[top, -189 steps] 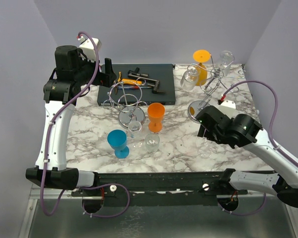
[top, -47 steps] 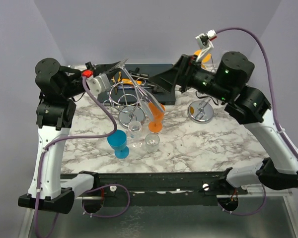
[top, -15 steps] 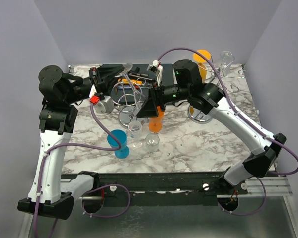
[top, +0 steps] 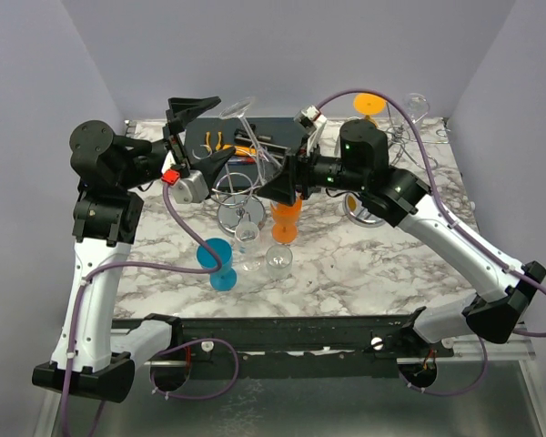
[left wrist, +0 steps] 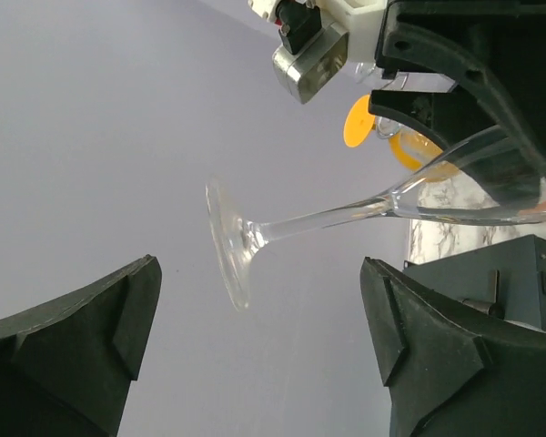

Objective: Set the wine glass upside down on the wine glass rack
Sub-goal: Turn the wine glass upside down at the wine rack, then adjust the wine rack at the center of the board.

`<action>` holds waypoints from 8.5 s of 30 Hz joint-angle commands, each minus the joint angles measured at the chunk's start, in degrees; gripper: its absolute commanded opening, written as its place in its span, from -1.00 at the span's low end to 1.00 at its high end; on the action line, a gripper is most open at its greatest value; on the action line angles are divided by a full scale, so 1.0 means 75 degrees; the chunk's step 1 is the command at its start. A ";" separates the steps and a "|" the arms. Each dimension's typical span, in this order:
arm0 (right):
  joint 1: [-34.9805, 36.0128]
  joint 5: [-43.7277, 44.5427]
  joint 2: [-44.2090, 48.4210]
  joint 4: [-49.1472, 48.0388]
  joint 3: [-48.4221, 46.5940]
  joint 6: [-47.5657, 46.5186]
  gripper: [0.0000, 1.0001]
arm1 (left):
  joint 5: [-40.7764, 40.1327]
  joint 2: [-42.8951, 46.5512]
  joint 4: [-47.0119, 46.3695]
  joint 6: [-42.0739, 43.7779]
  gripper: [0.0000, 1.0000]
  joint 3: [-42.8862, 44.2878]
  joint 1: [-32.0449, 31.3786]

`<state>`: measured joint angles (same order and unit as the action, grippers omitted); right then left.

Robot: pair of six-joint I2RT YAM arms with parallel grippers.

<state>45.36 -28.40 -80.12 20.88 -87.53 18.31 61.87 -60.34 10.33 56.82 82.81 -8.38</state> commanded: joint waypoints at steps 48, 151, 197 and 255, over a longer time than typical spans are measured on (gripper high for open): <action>-0.0037 0.8594 0.4952 -0.3650 0.6945 0.0024 -0.99 | -0.1967 -0.0506 -0.0756 -0.5255 0.97 -0.0052 -0.0043; -0.2099 0.6723 0.4464 -0.5526 0.8897 0.0645 -0.29 | -0.1791 0.0100 -0.0982 -0.5985 0.97 -0.0880 -0.0113; -0.2101 0.5399 0.2322 0.1891 -0.0207 -0.0566 0.77 | -0.2597 0.0190 -0.0858 -0.8994 0.97 -0.1217 -0.0117; -0.7732 0.3974 0.1057 0.1281 0.0427 0.0474 0.32 | -0.5252 -0.7194 0.1556 -0.7260 0.97 0.7362 -0.4762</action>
<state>-11.25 2.02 -73.12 32.51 -85.78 19.94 27.77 -111.33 28.32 4.14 134.54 -42.50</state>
